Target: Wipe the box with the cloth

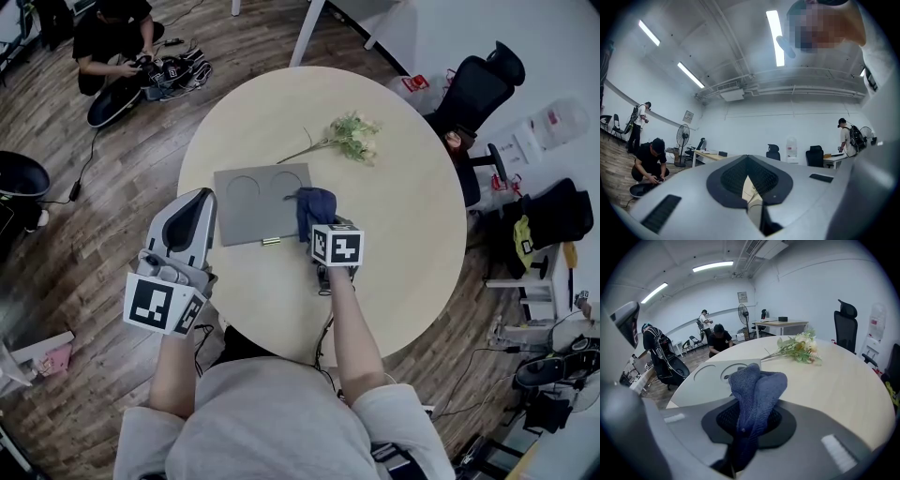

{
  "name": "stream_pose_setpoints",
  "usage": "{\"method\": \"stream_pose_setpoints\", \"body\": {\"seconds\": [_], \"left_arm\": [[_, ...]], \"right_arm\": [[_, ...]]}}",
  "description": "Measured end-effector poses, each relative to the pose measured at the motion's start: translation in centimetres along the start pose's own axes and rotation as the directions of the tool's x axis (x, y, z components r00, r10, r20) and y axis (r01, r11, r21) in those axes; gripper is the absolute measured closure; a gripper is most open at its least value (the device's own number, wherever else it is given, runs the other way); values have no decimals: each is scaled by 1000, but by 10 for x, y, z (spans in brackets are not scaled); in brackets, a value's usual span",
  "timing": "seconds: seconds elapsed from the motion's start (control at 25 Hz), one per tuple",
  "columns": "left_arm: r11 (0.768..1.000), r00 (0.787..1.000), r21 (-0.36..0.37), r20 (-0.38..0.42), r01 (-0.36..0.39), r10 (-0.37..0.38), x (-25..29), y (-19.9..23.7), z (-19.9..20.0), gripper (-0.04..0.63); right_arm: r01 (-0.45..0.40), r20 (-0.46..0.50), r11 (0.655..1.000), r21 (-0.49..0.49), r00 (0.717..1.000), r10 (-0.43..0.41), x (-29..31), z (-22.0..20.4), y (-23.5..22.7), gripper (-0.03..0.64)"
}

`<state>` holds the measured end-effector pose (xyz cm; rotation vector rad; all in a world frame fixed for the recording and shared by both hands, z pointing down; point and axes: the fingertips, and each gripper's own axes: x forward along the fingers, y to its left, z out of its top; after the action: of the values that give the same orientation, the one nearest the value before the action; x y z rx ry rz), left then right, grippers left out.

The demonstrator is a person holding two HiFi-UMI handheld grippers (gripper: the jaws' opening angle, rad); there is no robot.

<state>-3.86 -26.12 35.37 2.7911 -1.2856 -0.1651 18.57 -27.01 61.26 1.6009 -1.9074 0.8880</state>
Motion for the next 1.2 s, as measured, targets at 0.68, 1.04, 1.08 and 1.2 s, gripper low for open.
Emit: {"method": "stream_pose_setpoints", "body": {"seconds": [0.68,1.04,1.08,1.2], "left_arm": [[999,999,24,20,28,-29,0,-2,16,588],[996,996,48,43,78,-80,1,-18,34,588],[995,995,51,45,84,-86,1,-20,36,588],[993,993,60,52,99,-102,1,-26,42,588]], "right_arm": [[26,37,999,-22,999,-25,-18,1,-7,548],[42,222,994,-99,975,-19,-67,30,16,546],[44,243,994,-101,970,-19,-73,34,18,546],[55,295,992,-110,955,-21,-92,43,23,545]]}}
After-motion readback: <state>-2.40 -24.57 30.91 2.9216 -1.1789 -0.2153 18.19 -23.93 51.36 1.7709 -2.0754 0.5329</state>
